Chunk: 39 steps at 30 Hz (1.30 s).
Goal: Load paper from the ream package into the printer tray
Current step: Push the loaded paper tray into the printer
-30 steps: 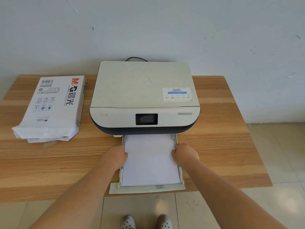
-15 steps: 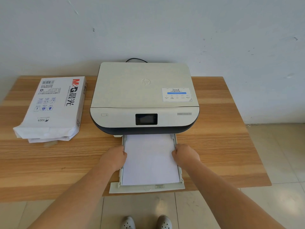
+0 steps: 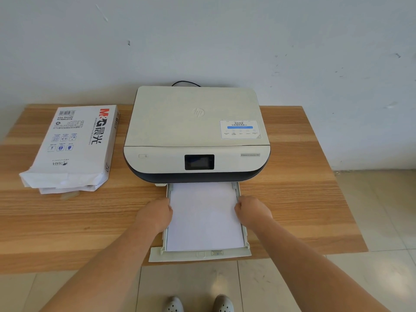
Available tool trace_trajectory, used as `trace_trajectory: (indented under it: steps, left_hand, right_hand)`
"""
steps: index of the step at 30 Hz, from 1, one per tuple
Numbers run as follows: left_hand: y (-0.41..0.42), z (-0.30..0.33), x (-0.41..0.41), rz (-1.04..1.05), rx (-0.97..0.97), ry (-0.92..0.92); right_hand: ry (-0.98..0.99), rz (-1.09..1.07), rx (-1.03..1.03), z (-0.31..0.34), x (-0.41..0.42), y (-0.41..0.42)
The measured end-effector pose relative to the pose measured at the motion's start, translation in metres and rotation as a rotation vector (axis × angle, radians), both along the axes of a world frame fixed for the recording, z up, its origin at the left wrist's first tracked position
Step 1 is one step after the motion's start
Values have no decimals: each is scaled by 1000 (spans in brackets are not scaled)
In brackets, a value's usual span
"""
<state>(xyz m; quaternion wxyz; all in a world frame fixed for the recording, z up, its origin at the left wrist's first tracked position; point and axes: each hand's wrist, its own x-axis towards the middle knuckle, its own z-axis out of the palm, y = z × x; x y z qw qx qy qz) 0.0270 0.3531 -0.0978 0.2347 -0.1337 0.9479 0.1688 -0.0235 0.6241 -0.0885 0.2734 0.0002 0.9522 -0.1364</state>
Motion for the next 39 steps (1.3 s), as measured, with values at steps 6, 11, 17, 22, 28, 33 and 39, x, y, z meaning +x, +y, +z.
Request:
trace_trajectory:
  steps: [6, 11, 17, 22, 28, 33, 39]
  left_hand:
    - [1, 14, 22, -205, -62, 256]
    - [5, 1, 64, -428, -46, 368]
    - [13, -9, 99, -539, -95, 308]
    - [14, -17, 105, -583, -162, 254]
    - [13, -17, 99, -574, -224, 254]
    - [12, -19, 95, -594, -221, 263]
    - [11, -21, 95, -585, -247, 239]
  right_hand:
    - [145, 136, -66, 7, 22, 12]
    - [199, 370, -129, 2, 60, 28]
    - [232, 526, -81, -8, 91, 36]
    - [285, 562, 38, -23, 99, 36]
    - [296, 535, 95, -28, 95, 32]
    - [304, 565, 87, -29, 93, 31]
    - [313, 581, 59, -28, 90, 31]
